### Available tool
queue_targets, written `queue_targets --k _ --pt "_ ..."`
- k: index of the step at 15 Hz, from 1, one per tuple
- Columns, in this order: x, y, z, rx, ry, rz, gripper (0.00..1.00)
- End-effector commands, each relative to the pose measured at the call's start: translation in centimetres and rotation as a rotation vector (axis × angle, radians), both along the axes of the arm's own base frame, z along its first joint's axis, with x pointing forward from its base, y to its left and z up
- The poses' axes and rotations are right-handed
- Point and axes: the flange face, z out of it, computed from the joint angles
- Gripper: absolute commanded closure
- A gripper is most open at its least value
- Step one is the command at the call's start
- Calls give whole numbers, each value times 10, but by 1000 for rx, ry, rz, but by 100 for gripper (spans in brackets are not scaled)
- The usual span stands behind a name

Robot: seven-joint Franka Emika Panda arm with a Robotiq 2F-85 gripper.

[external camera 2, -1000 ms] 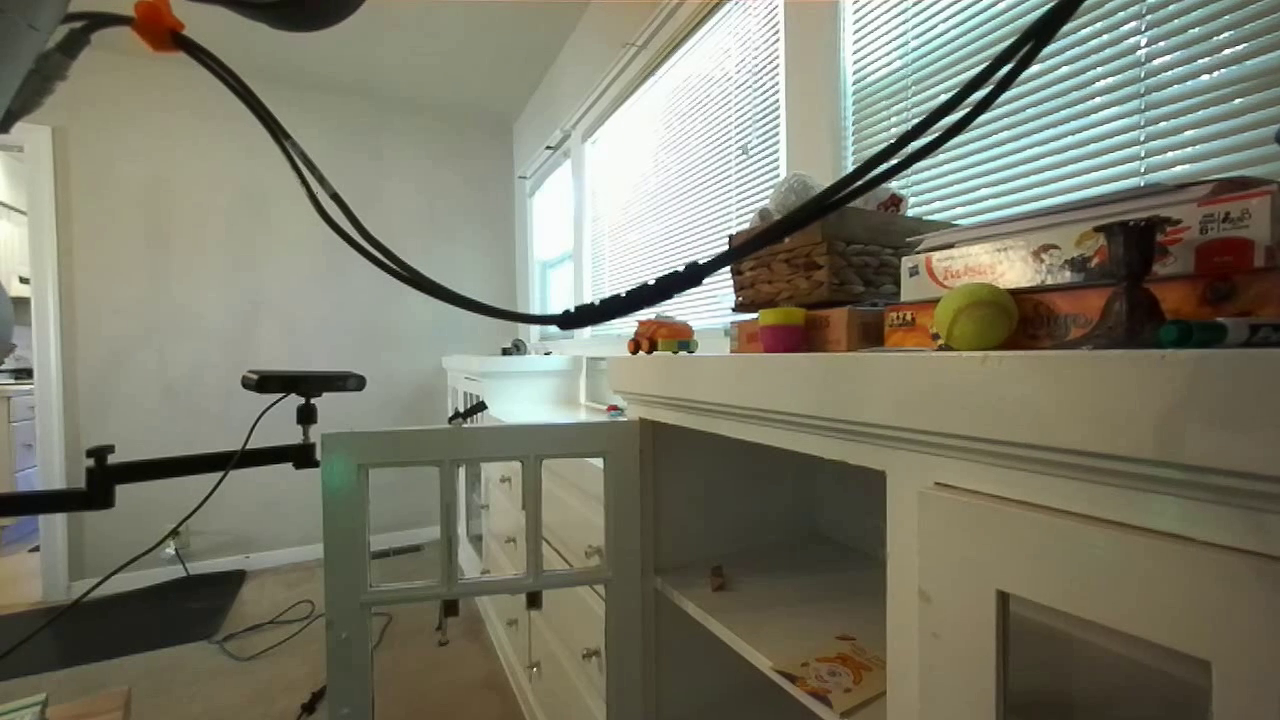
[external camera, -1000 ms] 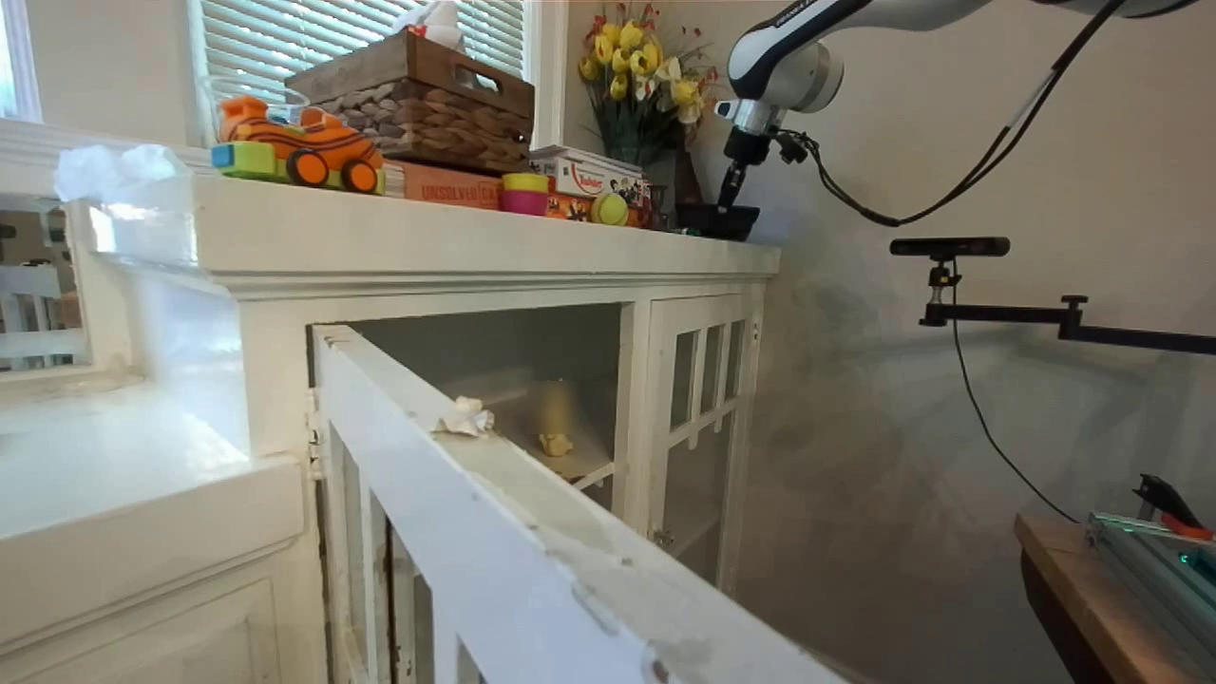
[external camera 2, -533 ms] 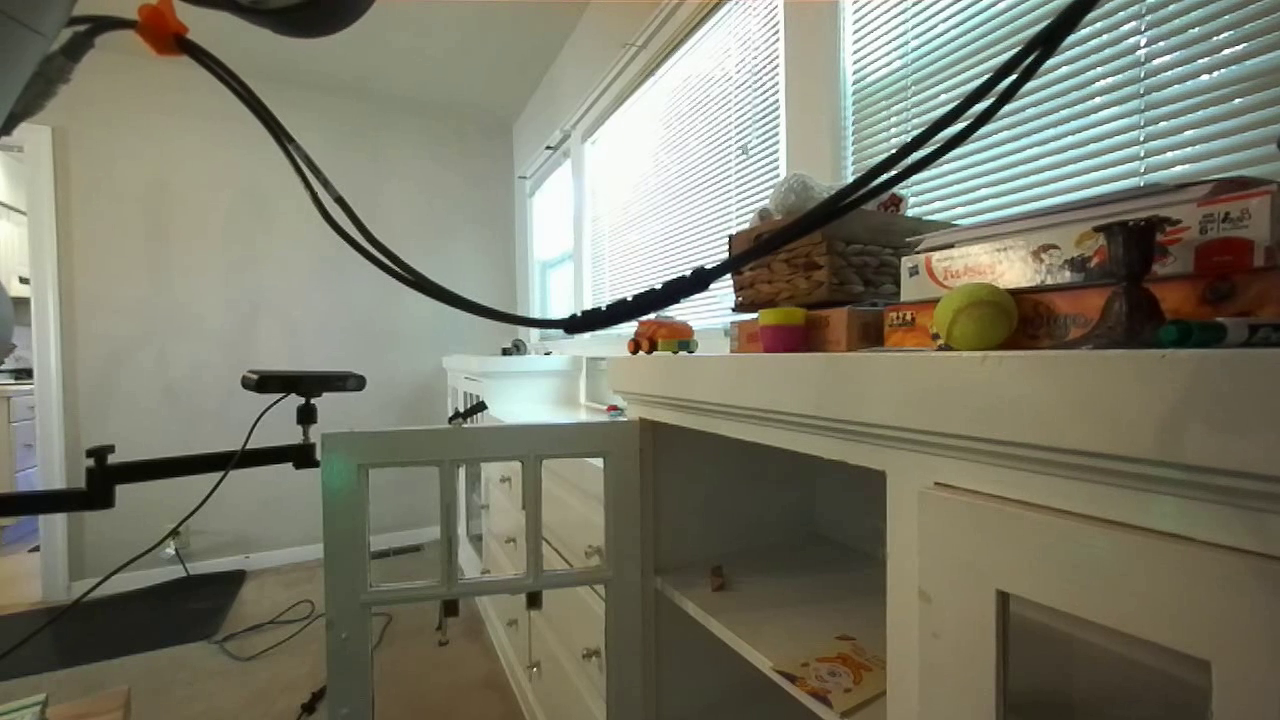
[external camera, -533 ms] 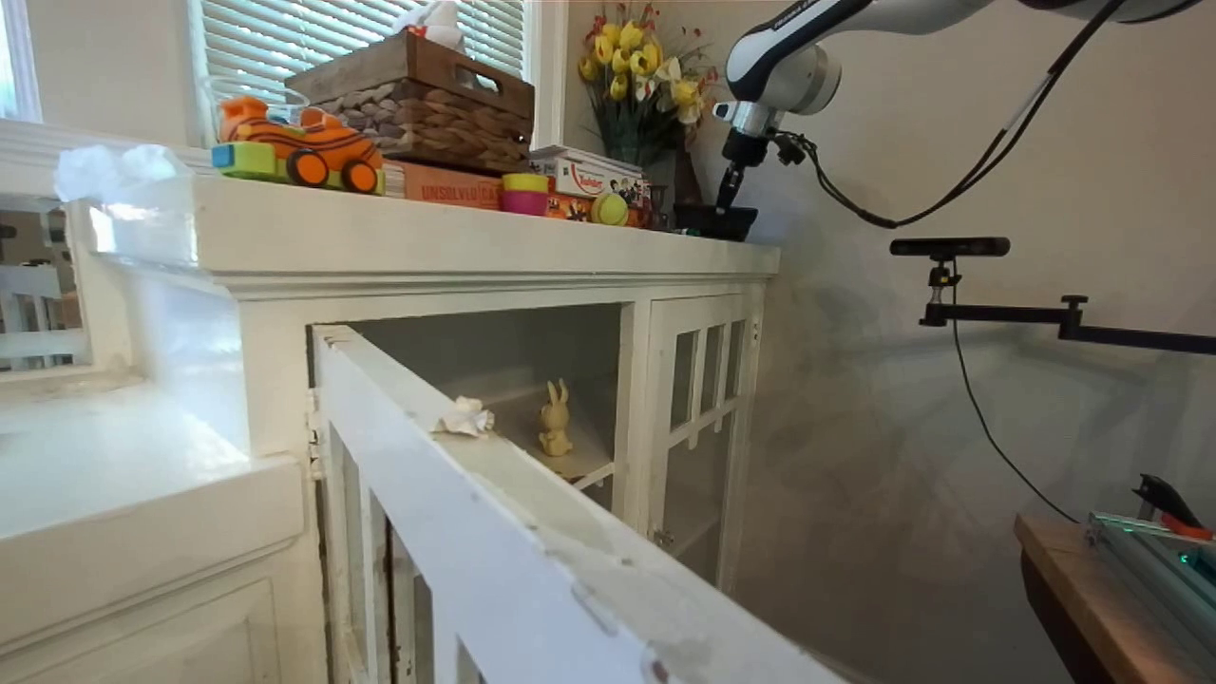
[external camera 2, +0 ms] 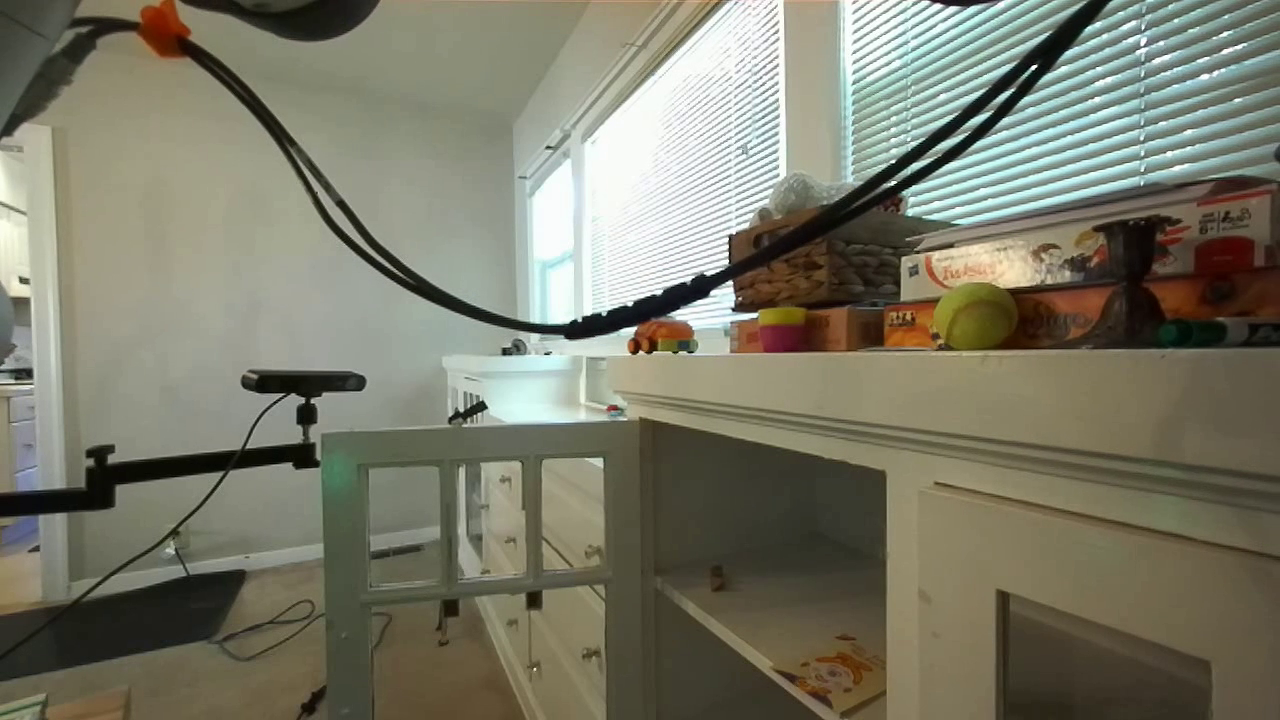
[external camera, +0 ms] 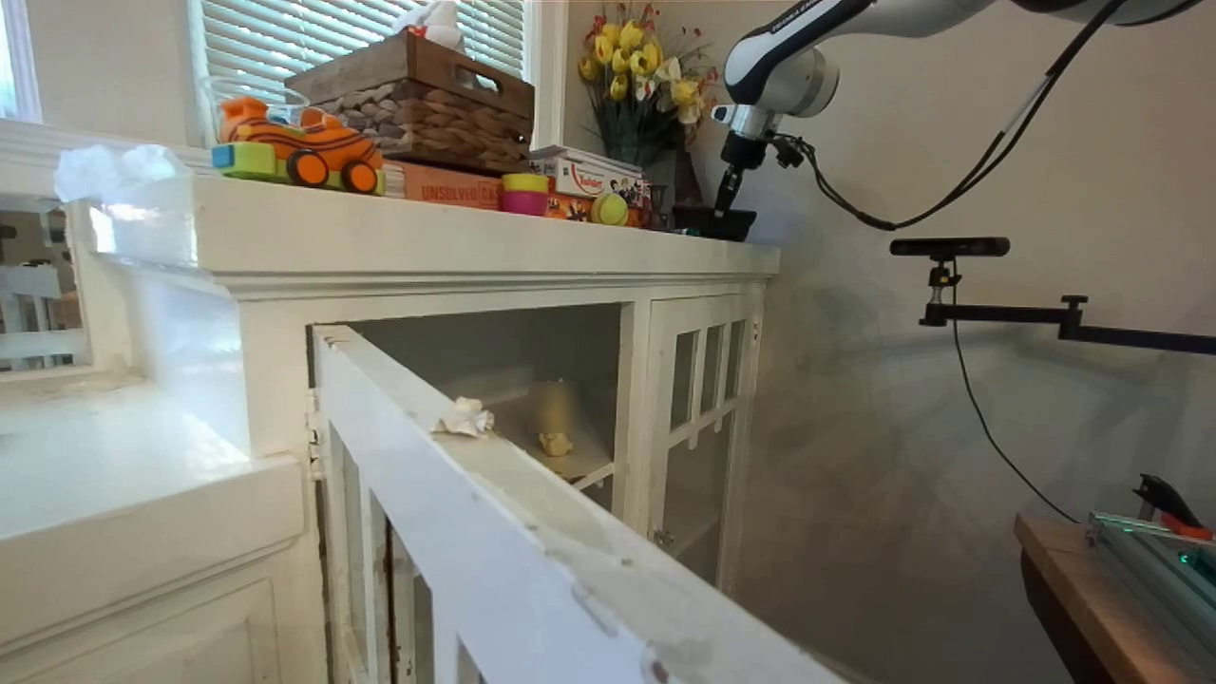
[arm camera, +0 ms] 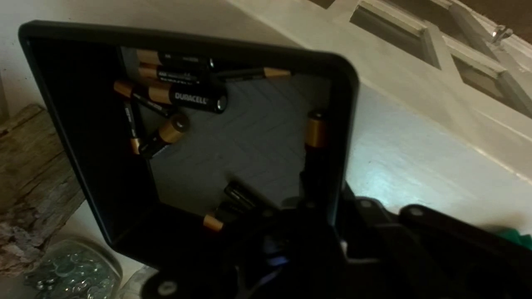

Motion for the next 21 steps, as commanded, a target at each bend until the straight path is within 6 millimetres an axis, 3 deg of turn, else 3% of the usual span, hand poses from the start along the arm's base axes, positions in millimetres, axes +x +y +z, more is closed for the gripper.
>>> queue_targets --k 1,6,9,11,16,18,21 --pt "6 0 8 3 -5 -3 63" --pt "8 1 17 -10 -17 -3 30" --pt "1 24 50 3 -44 30 9" --pt "-9 53 76 44 -20 69 0" --pt "-31 156 137 228 13 229 0" --pt "-40 203 147 288 52 301 0" --pt "-39 265 136 301 126 320 0"
